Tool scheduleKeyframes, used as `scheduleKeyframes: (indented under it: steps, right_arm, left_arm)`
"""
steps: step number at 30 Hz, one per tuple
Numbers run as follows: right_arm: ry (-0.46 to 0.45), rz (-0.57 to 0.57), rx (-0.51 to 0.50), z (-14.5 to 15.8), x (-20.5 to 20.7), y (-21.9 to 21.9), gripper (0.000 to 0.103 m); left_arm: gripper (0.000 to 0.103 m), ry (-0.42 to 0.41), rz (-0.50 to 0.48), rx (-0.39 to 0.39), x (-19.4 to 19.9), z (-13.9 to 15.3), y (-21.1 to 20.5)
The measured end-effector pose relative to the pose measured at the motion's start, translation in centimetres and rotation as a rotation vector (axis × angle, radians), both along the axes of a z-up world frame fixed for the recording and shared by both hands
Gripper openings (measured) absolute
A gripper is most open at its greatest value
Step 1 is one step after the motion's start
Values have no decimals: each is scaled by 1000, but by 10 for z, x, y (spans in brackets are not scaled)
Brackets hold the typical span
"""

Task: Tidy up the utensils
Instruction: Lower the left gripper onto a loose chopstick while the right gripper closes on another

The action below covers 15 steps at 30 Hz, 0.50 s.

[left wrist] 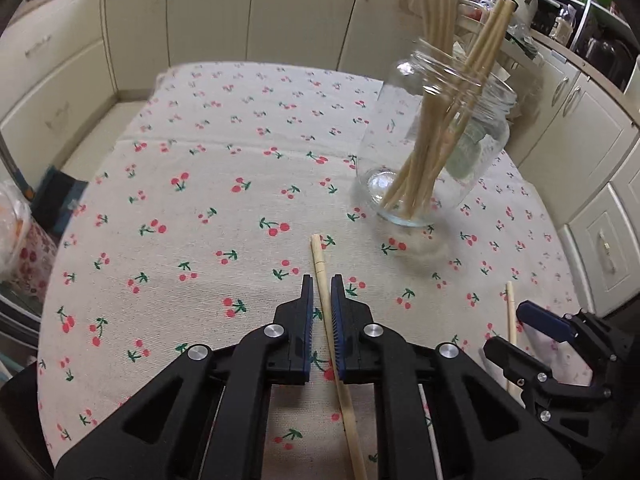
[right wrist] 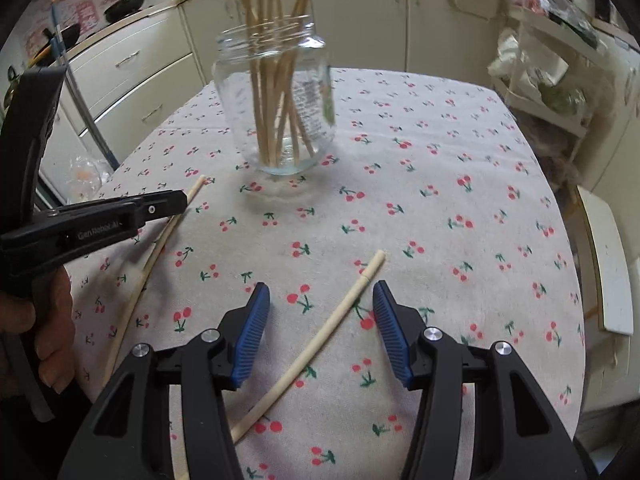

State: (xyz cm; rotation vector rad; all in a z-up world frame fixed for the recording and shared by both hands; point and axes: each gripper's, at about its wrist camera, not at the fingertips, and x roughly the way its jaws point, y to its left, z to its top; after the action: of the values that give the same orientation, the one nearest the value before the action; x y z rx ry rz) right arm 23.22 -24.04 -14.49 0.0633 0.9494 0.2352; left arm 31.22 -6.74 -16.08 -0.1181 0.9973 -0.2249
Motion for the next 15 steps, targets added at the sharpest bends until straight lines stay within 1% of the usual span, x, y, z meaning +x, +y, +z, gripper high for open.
scheduleKeyframes:
  steps: [3,5,6,7,8,10,13,15]
  right_arm:
    - [9,-23,-15,1,-5,2,53]
    - [-2,-49,-48,1,-9,6,44]
    - [-11,-45,-62,0,-10,8,36]
    - [-18,-36,-68,0,-10,10,21]
    - [-21,-27,-67,0,-8,10,14]
    - [-22,-6,-62,0,-5,10,13]
    - [10,-19,-10,0,0,-1,13]
    - [23,-13,-7,0,1,-2,13]
  left_arm:
    - [9,8,-12,8,5,1,-1]
    - [9,13,-18,26,11,0,-4]
    - [9,19,-26,45,15,-1,-9]
    - [9,23,-31,63,17,-2,-13]
    - [9,20,-33,71,18,-3,-16]
    - [9,17,-36,91,20,-2,-19]
    - [9,20,-26,101,21,1,-19]
    - [11,27,-37,115,18,0,-19]
